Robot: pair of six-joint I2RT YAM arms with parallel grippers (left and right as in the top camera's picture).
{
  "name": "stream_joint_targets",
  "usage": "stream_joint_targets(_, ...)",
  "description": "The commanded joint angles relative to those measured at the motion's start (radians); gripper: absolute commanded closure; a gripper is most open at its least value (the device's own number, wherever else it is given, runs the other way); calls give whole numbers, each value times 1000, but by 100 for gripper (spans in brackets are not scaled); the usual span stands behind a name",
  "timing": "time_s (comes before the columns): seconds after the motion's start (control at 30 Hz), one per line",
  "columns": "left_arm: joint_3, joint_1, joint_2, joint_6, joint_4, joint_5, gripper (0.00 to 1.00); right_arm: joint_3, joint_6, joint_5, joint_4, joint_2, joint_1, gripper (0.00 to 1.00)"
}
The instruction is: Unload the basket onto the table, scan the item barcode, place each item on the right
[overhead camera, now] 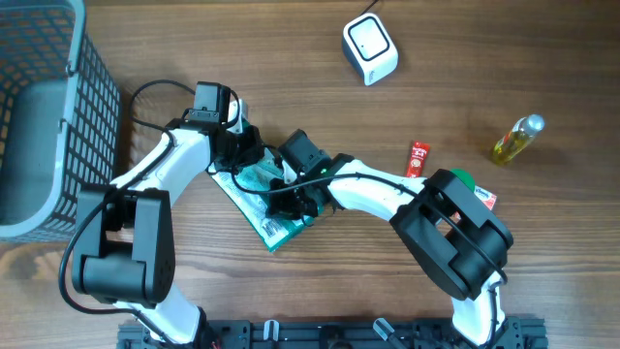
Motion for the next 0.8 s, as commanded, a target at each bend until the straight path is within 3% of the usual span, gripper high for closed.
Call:
stream_joint_targets(0.0,-6,-1,17,9,1,-36,96,-20,0,-72,-40,19,-13,96)
stream_joint_targets(0.07,-6,-1,16,9,7,-36,96,-12,-22,-117,-42,-51,-29,96)
stream_joint_targets(0.23,-6,-1,16,9,10,-35,96,-13,-58,56,-40,-198,-63,96)
stream_joint_targets(0.5,-6,-1,16,9,11,-35,96,-17,-45,195,13,-189,-78,96)
stream_joint_targets(0.77,-6,-1,16,9,11,-35,96,-17,-27,184,-11,-111,-72,96)
